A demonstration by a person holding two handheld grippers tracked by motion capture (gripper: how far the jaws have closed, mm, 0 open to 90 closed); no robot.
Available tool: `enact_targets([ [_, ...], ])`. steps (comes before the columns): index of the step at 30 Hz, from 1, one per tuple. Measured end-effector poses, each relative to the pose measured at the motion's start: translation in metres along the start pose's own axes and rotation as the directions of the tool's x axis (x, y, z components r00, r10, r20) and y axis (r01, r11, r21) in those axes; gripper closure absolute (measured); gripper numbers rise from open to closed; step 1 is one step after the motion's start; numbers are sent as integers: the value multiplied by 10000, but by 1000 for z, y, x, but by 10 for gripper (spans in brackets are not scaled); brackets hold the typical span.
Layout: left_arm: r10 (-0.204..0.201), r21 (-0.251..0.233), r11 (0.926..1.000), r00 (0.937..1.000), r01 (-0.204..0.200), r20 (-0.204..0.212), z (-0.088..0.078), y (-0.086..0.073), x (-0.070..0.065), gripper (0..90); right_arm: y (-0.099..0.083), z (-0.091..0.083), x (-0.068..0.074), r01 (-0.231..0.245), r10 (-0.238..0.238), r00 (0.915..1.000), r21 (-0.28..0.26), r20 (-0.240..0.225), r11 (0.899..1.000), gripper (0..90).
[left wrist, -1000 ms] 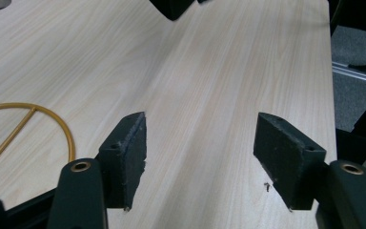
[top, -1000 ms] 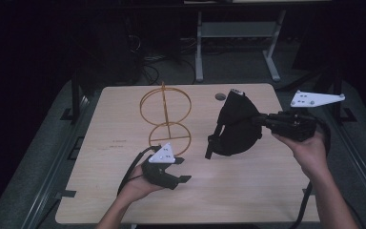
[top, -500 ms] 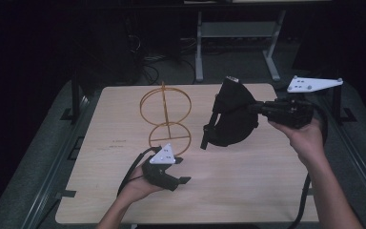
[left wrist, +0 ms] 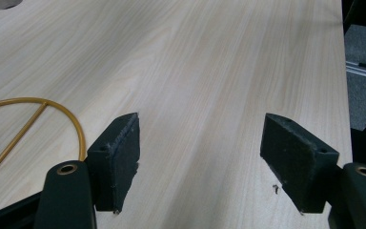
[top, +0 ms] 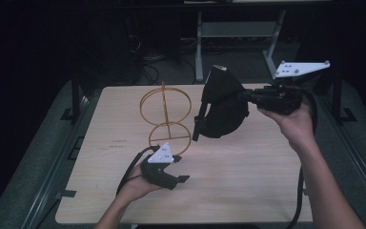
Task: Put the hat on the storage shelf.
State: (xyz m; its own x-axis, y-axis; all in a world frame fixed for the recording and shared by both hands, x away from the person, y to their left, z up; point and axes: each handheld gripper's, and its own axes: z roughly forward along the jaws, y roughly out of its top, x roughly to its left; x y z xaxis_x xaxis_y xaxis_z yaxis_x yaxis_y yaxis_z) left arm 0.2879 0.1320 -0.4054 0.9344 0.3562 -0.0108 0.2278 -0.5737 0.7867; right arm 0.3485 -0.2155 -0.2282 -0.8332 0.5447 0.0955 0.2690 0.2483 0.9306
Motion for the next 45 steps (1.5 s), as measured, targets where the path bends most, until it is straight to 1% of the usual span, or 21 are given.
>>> enact_targets([
  [2,85,8,10000,10000,-85,-49,0,0,1,294,6,3,1,102,-102,9999,8,-46,9999,860],
  [3,-57,-2,10000,10000,57,10,0,0,1,295,9,5,1,135,-135,9999,3,-81,9999,860],
  [6,-44,-11,10000,10000,44,-5,0,0,1,294,17,9,3,247,-248,9996,-21,-113,9997,860],
  [7,-99,-2,10000,9999,99,36,0,0,1,294,19,10,3,293,-293,9995,-43,-123,9996,860],
  [10,-29,-28,10000,10000,29,22,0,0,1,294,24,13,5,363,-364,9992,-46,-186,9993,860],
  [11,-38,-58,10000,10000,38,17,0,0,1,294,30,16,5,412,-411,9989,1,-245,9992,860],
  [12,-109,-68,9999,9999,109,42,0,0,1,294,32,18,5,448,-448,9986,-19,-265,9990,860],
  [14,-57,-79,10000,10000,57,29,-1,0,1,294,37,21,5,504,-504,9983,-7,-303,9987,860],
  [18,-82,-139,9999,10000,83,38,-2,0,2,294,47,30,7,579,-578,9974,7,-426,9983,858],
  [19,-158,-150,9998,9999,159,49,-2,0,1,294,50,33,7,604,-602,9972,15,-447,9982,858],
  [28,-201,-193,9996,9998,201,-4,-5,-1,4,294,70,63,8,748,-734,9942,150,-787,9971,858],
  [31,-223,-217,9995,9998,222,-16,-5,-1,4,294,77,74,9,877,-844,9922,326,-917,9956,857],
  [32,-177,-169,9997,9998,177,-14,-5,-1,5,294,77,74,9,877,-844,9922,326,-917,9956,857],
  [33,-179,-156,9997,9998,179,-17,-5,-1,5,294,81,82,9,1056,-1005,9902,494,-965,9932,857],
  [34,-178,-175,9997,9998,177,-23,-5,-1,5,294,82,84,10,1038,-982,9902,521,-997,9932,857],
  [36,-185,-187,9997,9998,185,-13,-5,-2,6,294,85,91,10,1145,-1072,9883,627,-1084,9915,856],
  [37,-198,-196,9996,9998,198,-7,-6,-2,6,294,87,94,10,1115,-1037,9882,653,-1123,9916,857],
  [40,-243,-269,9993,9997,244,14,-6,-2,6,294,92,102,10,1223,-1131,9856,681,-1261,9902,856],
  [42,-184,-265,9995,9998,184,10,-6,-2,8,294,95,109,10,1167,-1055,9839,712,-1444,9906,855],
  [43,-317,-342,9989,9995,318,36,-5,-2,8,294,96,112,9,1184,-1065,9826,716,-1519,9904,855],
  [45,-329,-338,9989,9994,330,55,-6,-2,9,295,98,119,8,1205,-1071,9809,752,-1622,9899,855],
])
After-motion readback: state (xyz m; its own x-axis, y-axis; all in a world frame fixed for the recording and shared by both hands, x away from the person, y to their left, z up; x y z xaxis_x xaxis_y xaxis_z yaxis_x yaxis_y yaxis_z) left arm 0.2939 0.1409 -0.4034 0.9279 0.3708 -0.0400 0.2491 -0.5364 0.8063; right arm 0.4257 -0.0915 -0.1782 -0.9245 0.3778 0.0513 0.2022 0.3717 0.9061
